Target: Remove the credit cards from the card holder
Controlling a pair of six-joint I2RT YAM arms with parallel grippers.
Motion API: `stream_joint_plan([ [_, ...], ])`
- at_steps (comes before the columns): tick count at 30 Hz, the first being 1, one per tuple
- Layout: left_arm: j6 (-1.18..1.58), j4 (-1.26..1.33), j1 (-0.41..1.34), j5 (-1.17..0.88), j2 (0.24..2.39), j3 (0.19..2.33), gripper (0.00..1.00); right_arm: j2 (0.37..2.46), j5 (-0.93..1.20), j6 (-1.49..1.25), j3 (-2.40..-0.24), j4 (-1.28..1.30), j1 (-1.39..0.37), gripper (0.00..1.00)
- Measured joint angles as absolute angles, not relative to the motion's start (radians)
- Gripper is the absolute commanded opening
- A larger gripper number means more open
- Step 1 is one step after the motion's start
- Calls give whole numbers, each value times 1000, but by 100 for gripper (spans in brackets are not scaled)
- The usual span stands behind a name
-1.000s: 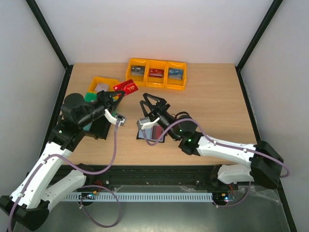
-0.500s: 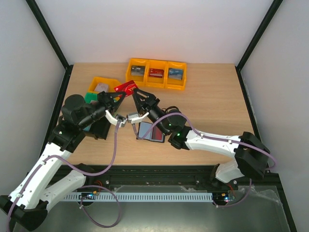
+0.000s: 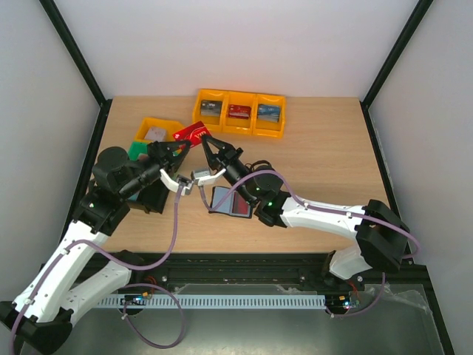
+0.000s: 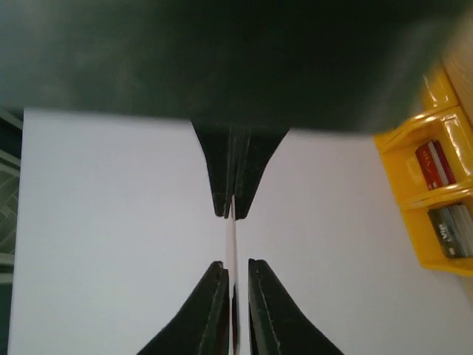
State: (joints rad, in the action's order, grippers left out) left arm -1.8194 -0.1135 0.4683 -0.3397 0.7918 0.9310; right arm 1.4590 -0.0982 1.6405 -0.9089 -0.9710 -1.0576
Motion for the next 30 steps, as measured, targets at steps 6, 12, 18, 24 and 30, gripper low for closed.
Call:
stream_joint_plan([
  [6, -1766, -112, 473, -347, 773, 907, 99, 1460, -133, 1594, -937, -964, -1059, 1],
  [12, -1484, -94, 473, -245, 735, 886, 99, 1460, -152, 1475, -1026, -818, -1007, 2],
  [18, -991, -91, 458, -38, 710, 874, 99, 1549, -128, 1320, -1223, -542, -847, 1],
  [24, -459, -155, 399, 28, 630, 787, 99, 1771, -76, 1209, -1429, -327, -705, 1],
  [30, -15, -170, 339, 46, 572, 636, 99, 2040, -37, 1121, -1657, -197, -600, 1],
])
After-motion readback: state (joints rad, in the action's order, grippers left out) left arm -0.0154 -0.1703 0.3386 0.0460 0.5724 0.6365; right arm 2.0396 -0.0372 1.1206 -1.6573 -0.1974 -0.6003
